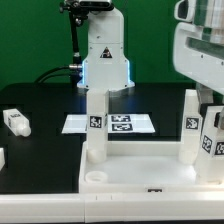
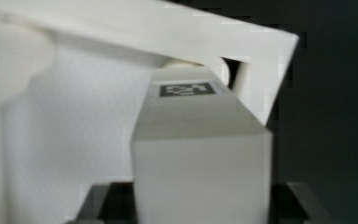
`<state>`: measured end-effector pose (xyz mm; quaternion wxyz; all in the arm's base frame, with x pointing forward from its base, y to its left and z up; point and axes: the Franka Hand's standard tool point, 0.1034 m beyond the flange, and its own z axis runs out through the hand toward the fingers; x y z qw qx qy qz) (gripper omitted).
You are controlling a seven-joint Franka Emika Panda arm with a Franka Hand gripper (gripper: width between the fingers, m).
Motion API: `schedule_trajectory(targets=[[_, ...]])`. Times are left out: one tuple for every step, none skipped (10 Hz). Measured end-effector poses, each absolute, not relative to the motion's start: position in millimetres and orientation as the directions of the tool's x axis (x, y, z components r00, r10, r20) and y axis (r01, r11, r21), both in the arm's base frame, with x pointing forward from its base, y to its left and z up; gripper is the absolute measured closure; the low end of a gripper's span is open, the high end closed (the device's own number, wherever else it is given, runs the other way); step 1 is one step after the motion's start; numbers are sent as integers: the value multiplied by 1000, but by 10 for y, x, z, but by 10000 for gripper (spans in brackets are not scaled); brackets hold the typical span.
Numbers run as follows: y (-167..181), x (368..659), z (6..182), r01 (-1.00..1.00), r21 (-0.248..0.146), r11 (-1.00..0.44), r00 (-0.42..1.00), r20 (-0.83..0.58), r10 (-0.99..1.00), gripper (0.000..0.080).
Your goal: Assemble desk
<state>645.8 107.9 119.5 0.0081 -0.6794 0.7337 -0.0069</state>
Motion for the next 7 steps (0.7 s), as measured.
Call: schedule_trajectory(targets=[[1037, 6445, 1188, -981, -22, 195, -194, -27, -981, 515], [1034, 6440, 1189, -962, -19, 271, -271, -37, -962, 515], [1038, 6438, 1188, -942, -16, 336, -335, -37, -941, 515], [1035, 6437, 1183, -939, -15, 344, -344, -36, -938, 437], [1063, 6442, 1187, -974, -24, 224, -224, -29, -974, 437], [1156, 6486, 1191, -995, -60, 84, -82, -31, -996, 256], [1242, 6525, 1176, -993, -111, -41, 44, -27, -999, 169]])
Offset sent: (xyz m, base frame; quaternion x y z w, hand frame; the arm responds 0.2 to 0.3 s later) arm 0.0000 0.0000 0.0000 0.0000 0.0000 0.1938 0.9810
